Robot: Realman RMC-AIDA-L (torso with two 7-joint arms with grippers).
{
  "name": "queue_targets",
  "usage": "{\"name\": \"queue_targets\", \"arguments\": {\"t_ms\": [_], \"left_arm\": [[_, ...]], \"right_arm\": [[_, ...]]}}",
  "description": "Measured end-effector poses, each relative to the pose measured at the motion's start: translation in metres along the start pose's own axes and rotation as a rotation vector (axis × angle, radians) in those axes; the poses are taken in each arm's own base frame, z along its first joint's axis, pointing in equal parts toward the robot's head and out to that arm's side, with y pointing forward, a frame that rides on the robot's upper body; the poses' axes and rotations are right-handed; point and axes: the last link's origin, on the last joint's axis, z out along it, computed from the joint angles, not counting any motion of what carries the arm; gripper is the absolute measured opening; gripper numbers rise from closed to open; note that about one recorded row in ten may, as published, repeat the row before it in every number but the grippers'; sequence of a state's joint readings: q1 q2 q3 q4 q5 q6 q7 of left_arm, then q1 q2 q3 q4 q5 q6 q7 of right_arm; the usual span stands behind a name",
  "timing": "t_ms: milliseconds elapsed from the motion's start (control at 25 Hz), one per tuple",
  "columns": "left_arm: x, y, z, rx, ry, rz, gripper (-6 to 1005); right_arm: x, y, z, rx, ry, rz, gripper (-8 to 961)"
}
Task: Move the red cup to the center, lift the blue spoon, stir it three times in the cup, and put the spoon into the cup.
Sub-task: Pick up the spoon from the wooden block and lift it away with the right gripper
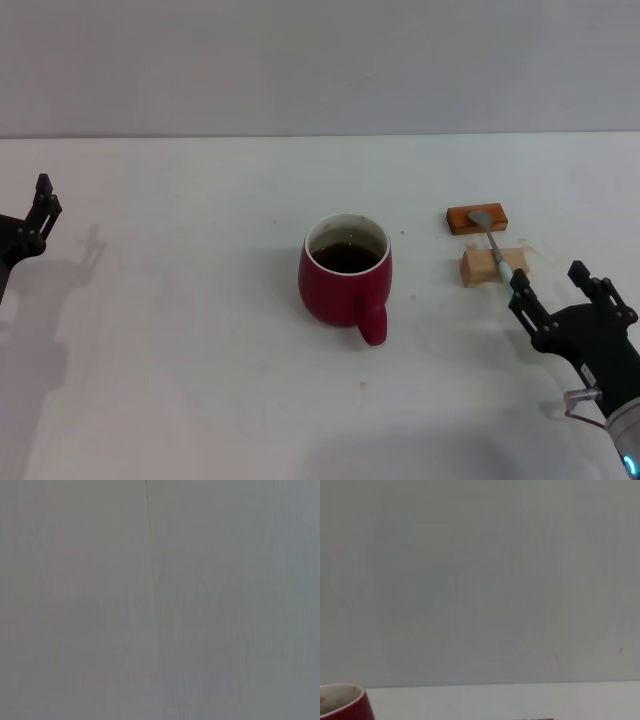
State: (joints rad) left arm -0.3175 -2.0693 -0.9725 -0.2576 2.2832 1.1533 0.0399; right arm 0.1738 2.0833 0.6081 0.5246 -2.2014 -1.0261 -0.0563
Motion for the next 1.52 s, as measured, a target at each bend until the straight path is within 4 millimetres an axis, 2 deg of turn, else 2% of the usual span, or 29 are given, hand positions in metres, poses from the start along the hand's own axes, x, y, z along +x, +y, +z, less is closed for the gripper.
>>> {"name": "queue_targets", "arguments": {"t_ms": [320,880,1520], "left_arm": [[0.0,0.0,0.0,-0.002,0.001,0.001,840],[0.0,0.001,-0.001,-0.006,-0.001,0.002,840],[0.0,0.0,0.0,-0.006,-0.002,0.003,840]], "right_arm": [[0.001,0.005,0.002,-0.022,0.015,-0.001,709],[0.006,0.013,0.017,-0.064,0.088,-0.015,697],[0.008,0.012,0.019,-0.06,0.109,-0.017,683]]}}
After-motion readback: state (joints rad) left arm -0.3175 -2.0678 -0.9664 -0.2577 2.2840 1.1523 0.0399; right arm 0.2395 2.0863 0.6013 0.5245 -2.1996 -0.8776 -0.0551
